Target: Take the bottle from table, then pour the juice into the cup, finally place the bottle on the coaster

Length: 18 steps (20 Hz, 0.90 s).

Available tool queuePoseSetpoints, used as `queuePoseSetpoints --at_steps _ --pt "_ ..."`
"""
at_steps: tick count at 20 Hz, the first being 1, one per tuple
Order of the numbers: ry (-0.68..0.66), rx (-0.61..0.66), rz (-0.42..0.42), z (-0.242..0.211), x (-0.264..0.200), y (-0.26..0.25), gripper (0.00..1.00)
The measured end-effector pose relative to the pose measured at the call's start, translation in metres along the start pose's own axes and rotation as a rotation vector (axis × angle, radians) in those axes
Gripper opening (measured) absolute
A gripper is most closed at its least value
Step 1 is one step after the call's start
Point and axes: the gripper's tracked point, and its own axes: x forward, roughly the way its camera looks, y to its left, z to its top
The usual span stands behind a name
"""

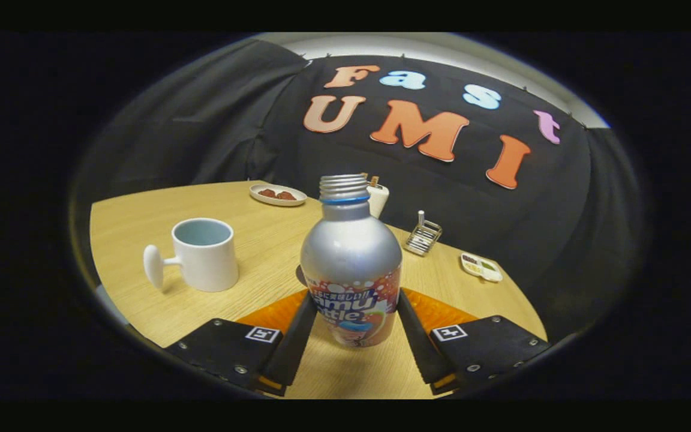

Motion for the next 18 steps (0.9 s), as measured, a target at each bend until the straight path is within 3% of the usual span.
queuePoseSetpoints --at_steps 18 --pt "-0.105 -0.642 -0.193 0.048 0.006 0.012 0.77"
